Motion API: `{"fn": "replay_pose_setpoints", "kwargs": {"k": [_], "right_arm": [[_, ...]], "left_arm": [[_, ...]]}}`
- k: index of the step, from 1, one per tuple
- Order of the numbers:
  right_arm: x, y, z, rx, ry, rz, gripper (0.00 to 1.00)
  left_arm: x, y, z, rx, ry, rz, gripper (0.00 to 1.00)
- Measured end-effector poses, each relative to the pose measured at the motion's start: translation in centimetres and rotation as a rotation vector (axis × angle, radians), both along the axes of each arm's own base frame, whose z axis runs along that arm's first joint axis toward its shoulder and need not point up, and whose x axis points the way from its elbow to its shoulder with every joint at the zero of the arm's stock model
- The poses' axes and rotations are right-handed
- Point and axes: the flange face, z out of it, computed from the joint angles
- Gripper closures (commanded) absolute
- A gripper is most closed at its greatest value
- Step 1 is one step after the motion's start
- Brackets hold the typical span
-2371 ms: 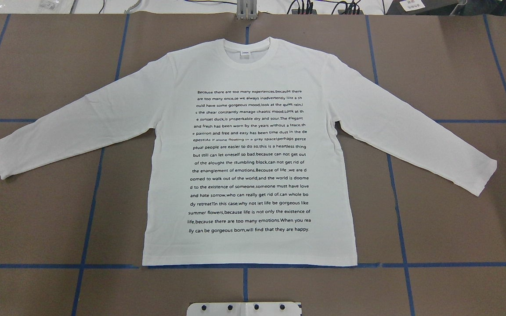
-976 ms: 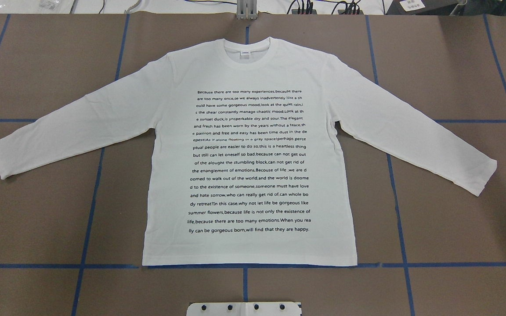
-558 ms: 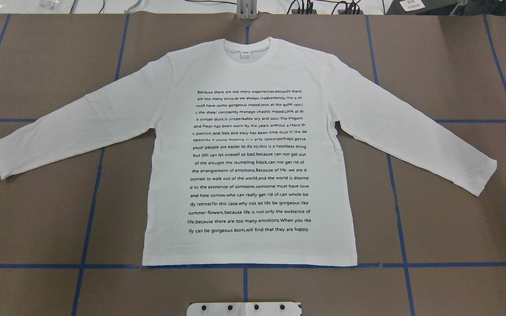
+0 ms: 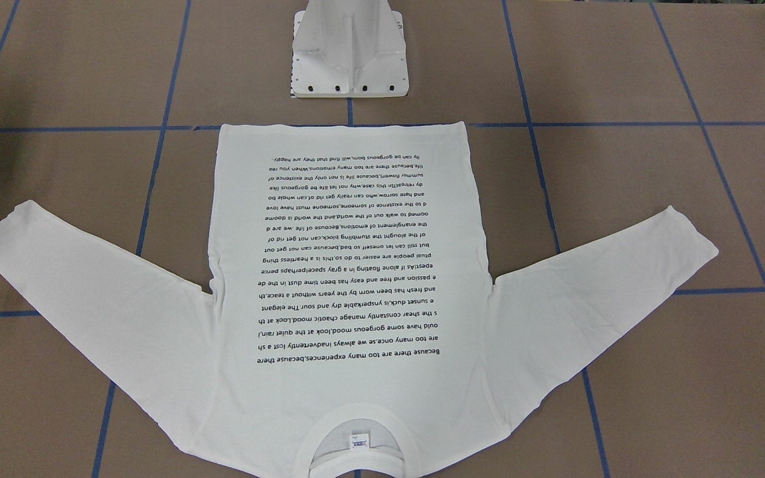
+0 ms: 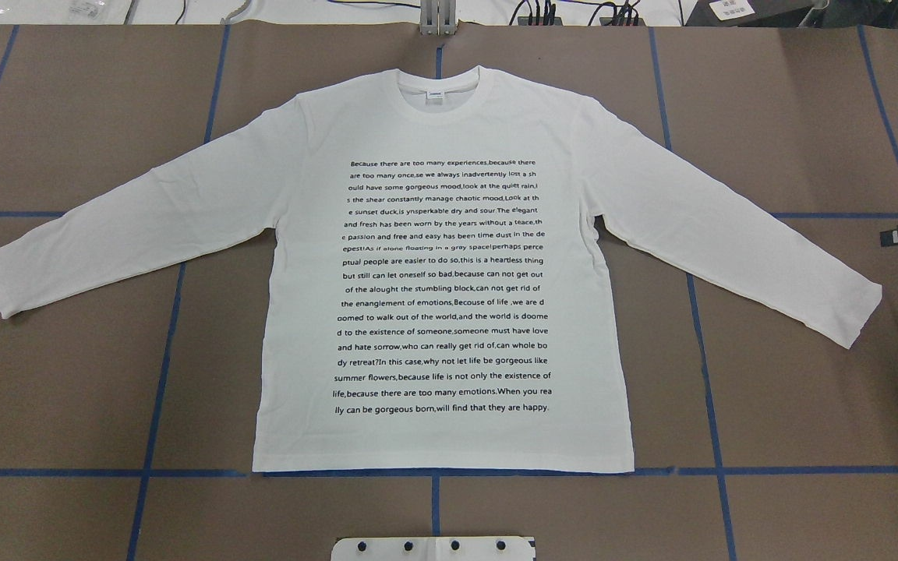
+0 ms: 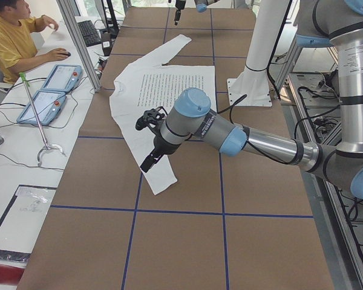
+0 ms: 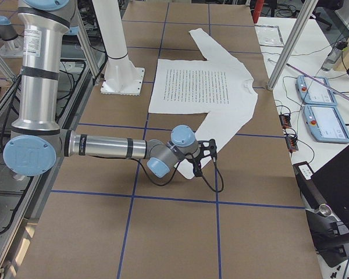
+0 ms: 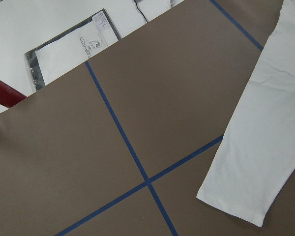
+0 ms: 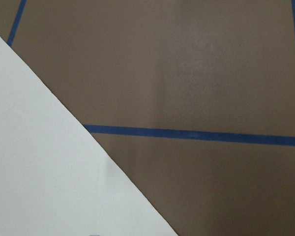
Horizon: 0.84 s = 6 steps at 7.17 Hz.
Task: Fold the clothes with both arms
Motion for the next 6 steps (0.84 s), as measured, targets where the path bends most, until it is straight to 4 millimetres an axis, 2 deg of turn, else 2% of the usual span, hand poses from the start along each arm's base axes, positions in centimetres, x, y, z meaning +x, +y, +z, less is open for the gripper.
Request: {"fn": "replay_pose_setpoints", "kwargs": {"k": [1,3,5,6], "right_arm": [[-1.4,0.7,1.5,0.002,0.004,-0.004,0.13],[-3.3,1.6,3.0,0.000,0.029,-0.024,0.19],[-4.3,2.3,4.0,-0.009,0.048,-0.042,0.19],[-4.5,2.6,4.5,-0.012,0.059,-0.048,0.23]], "left_arm": [[0.0,0.1,0.0,0.001,-0.001,0.001,0.00],[0.0,0.3,-0.1,0.005,-0.002,0.003,0.00],[-0.1,0.3,-0.2,0.008,-0.003,0.002,0.00],[-0.1,0.4,-0.2,0.008,-0.003,0.002,0.00]]}}
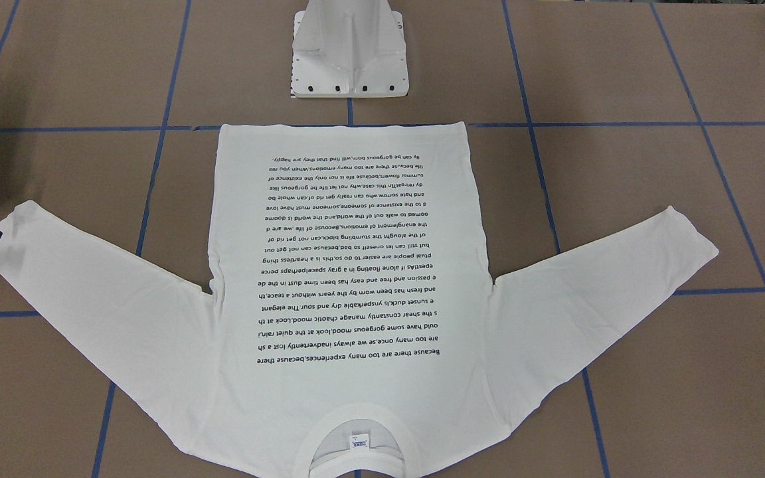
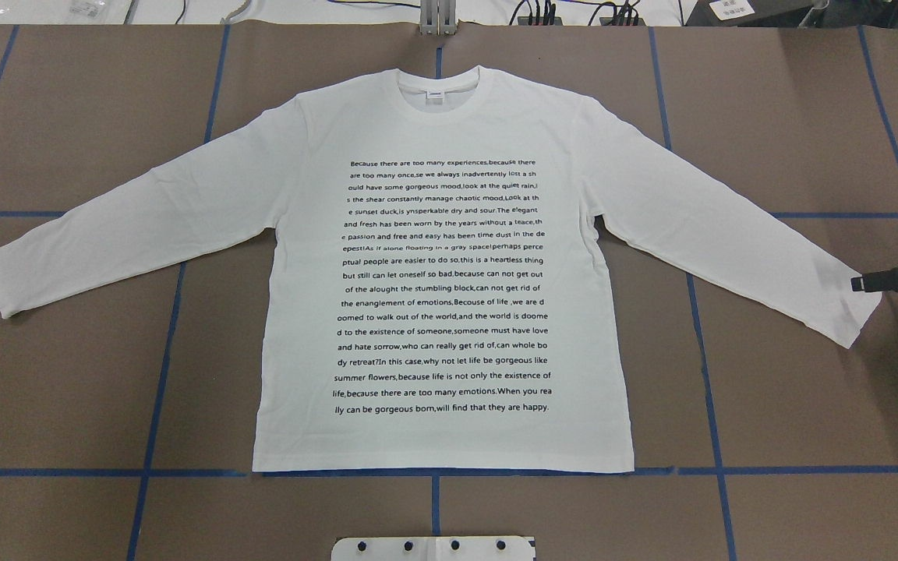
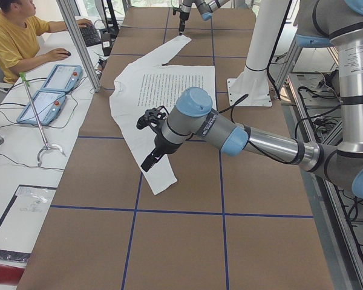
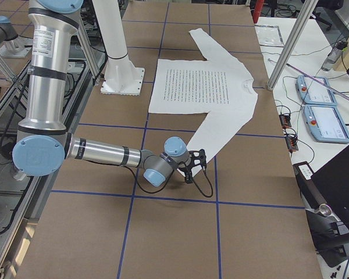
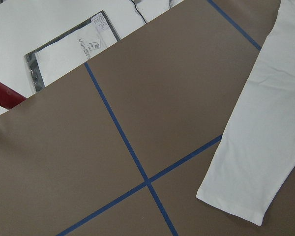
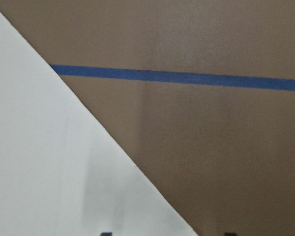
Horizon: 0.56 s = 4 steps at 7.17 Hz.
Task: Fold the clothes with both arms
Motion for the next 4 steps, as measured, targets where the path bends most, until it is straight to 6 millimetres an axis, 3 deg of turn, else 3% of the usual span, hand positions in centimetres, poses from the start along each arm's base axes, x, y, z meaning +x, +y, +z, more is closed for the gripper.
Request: {"fn": "replay_pose_setpoints", "kwargs": {"k": [3,4], "right_arm": [[-0.59,0.63,0.82,-0.006,0.018,-0.013,0.45],[-0.73,0.71,0.91,-0.006,0.020,-0.017,0.71]], "left_arm": [[0.07,0.21,0.09,-0.002,0.011,0.006,0.00],[0.09,0.23,0.10,-0.003,0.013,0.008,0.00]]}}
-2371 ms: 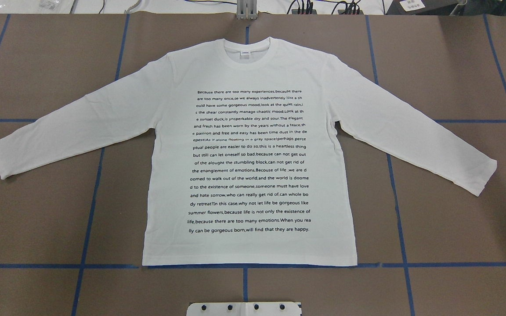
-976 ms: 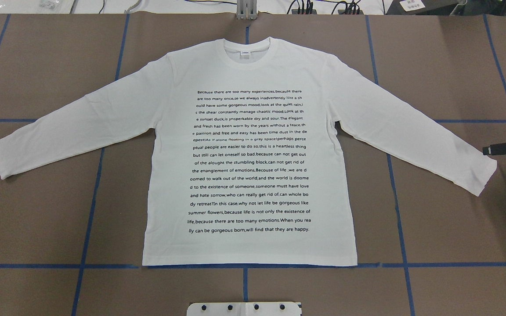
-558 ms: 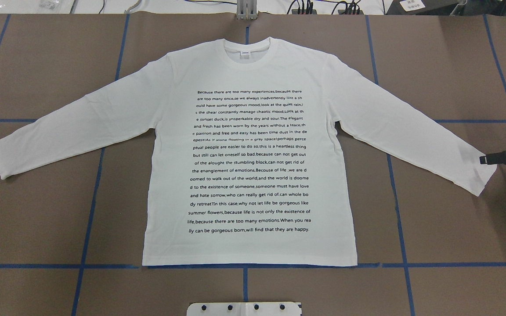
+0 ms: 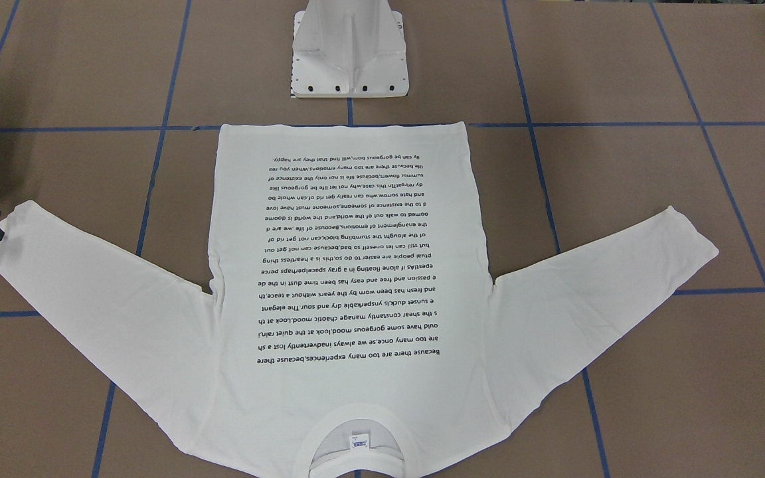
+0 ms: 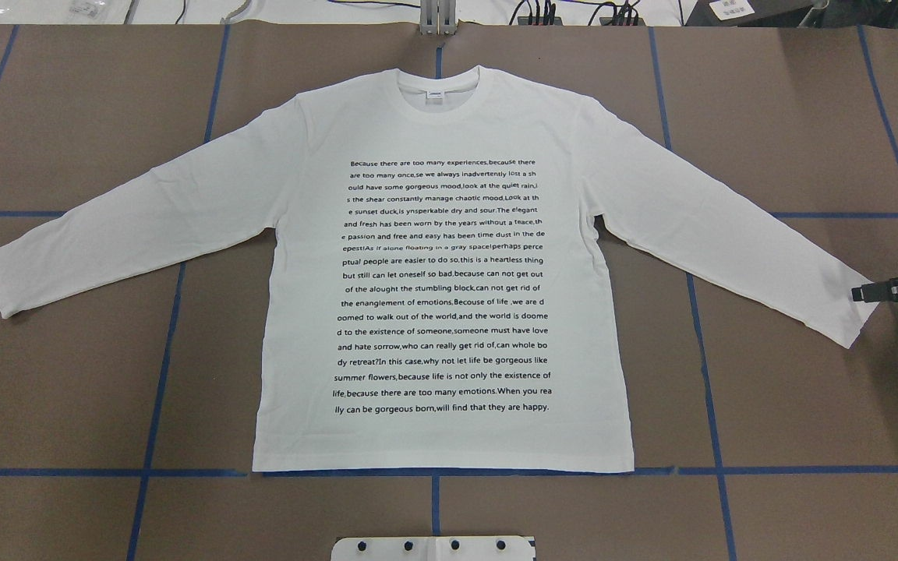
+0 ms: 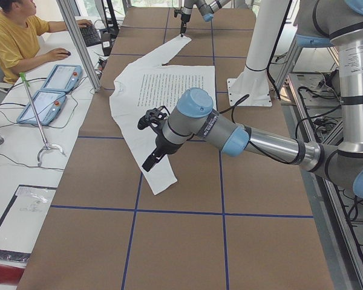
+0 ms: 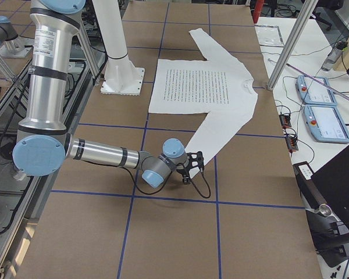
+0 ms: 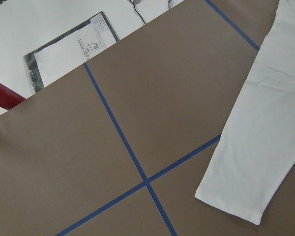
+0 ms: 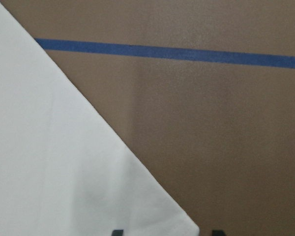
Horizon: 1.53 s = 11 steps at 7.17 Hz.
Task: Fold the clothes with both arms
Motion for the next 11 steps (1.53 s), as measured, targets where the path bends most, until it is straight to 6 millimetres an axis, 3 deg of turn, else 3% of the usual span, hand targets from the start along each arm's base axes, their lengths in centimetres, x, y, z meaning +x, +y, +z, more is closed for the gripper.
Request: {"fn": "replay_pose_setpoints", "kwargs": {"k": [1,5,7,8,9,11], "right_arm": [[-0.1,0.0,0.1,0.001,0.001,-0.003,1.00],[0.4,-0.2,-0.9,0.034,-0.017,-0.033,1.00],[1.9,-1.6,-3.8,0.037,-0.042,-0.026,1.00],[2.1,-3.1,-7.1,0.019,-0.044,-0.017,1.00],[1.7,-5.2,-12.4,-0.007,-0.035,-0.007,1.00],[-0.5,-10.9,-26.6,-0.069,0.001,0.011,1.00]], "left_arm": [[0.0,0.0,0.0,-0.001,0.001,0.000,0.00],[0.0,0.1,0.2,-0.003,0.001,0.001,0.00],[0.0,0.1,0.2,-0.005,0.002,0.001,0.00],[0.0,0.1,0.3,-0.006,0.002,0.001,0.00],[0.0,0.1,0.4,-0.009,0.005,0.002,0.00],[0.1,0.1,0.5,-0.012,0.013,0.007,0.00]]}}
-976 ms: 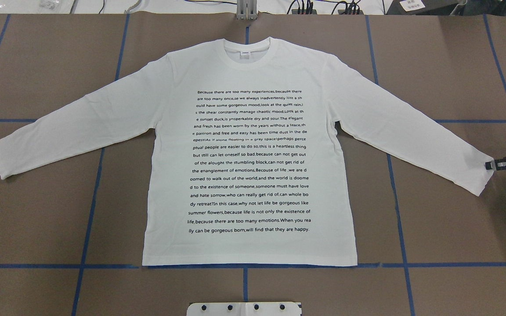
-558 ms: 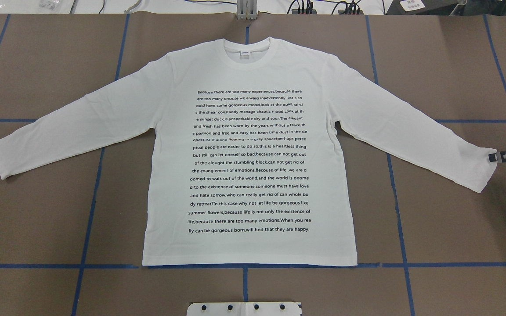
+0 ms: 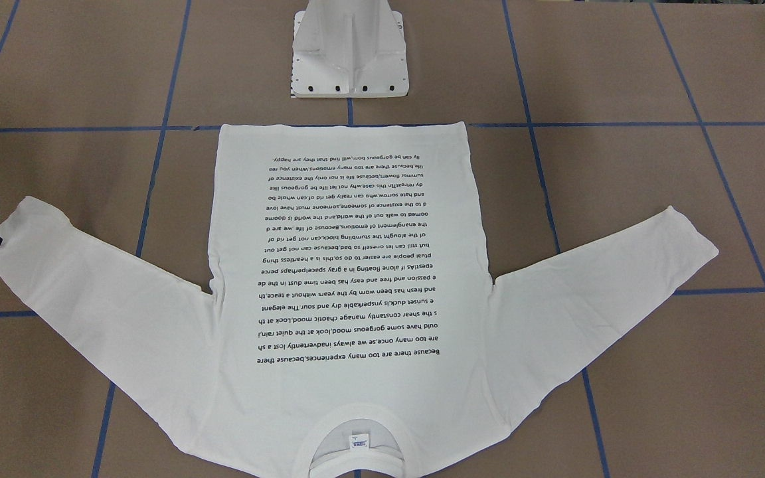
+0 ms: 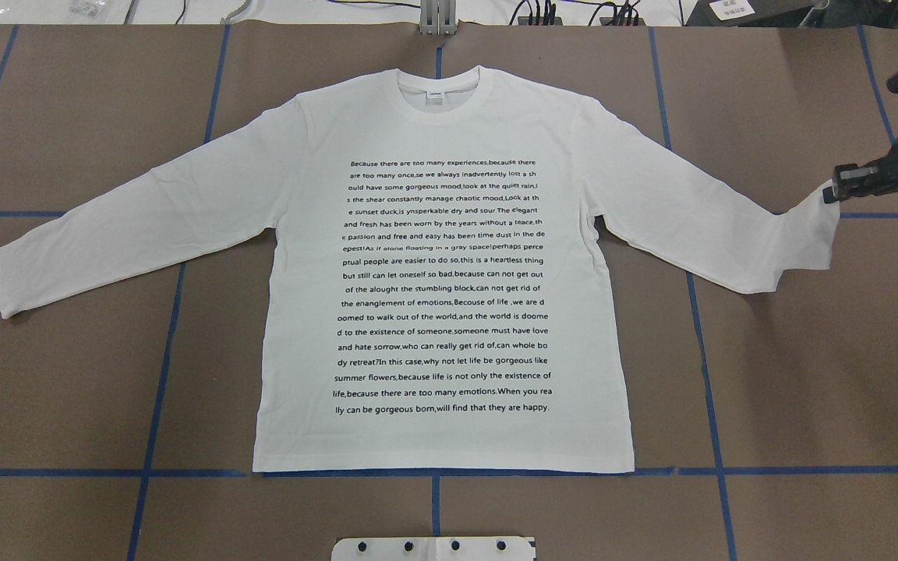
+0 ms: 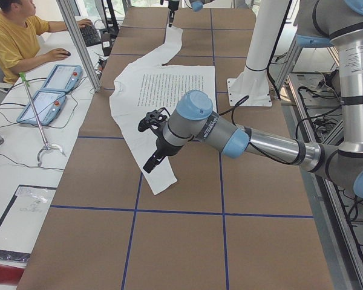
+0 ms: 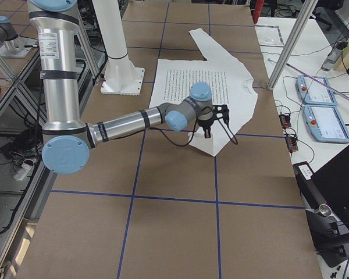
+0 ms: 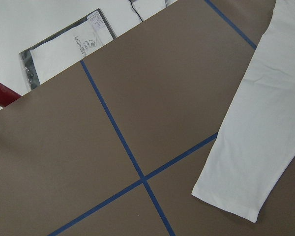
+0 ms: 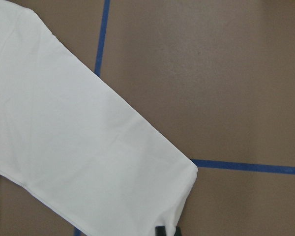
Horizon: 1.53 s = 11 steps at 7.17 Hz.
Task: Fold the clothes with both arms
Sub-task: 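Grasp the sleeve cuff nearest the right gripper and lift it, then carry the sleeve across the shirt body toward the left arm's side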
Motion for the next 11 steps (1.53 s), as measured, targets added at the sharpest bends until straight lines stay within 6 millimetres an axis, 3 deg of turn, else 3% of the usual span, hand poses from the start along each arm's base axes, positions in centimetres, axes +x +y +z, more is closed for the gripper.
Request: {"fn": "replay_pose_setpoints", "kwargs": {"k": [1,3,5,7,8,10,11], "right_arm": [[-2.0,-2.5,-7.3,-0.024,0.024,0.001,1.00],[-7.2,-4.5,-19.4,-0.051,0.040,-0.003,1.00],[-13.0,-5.0,-28.4,-0.061,-0.009,0.008,1.00],[-21.5,-6.3,-37.1,-0.077,-0.027,0.052,1.00],[-27.1,-6.7,-40.0,-0.081,-0.036,0.079,1.00],[-38.5,-5.2,-42.8,-0.048,-0.042,0.144,1.00],[-41.8,-3.8,-43.6,-0.026,-0.033,0.172,0.51]], "left_arm": [[0.0,0.0,0.0,-0.001,0.001,0.001,0.00],[0.0,0.0,0.2,-0.007,0.003,0.000,0.00],[0.0,-0.1,0.4,-0.011,0.004,0.001,0.00],[0.0,-0.1,0.7,-0.016,0.004,0.000,0.00],[0.0,-0.1,0.8,-0.019,0.004,0.000,0.00],[0.1,-0.3,1.4,-0.030,0.005,0.002,0.00],[0.1,-0.3,1.6,-0.034,0.008,0.003,0.00]]}}
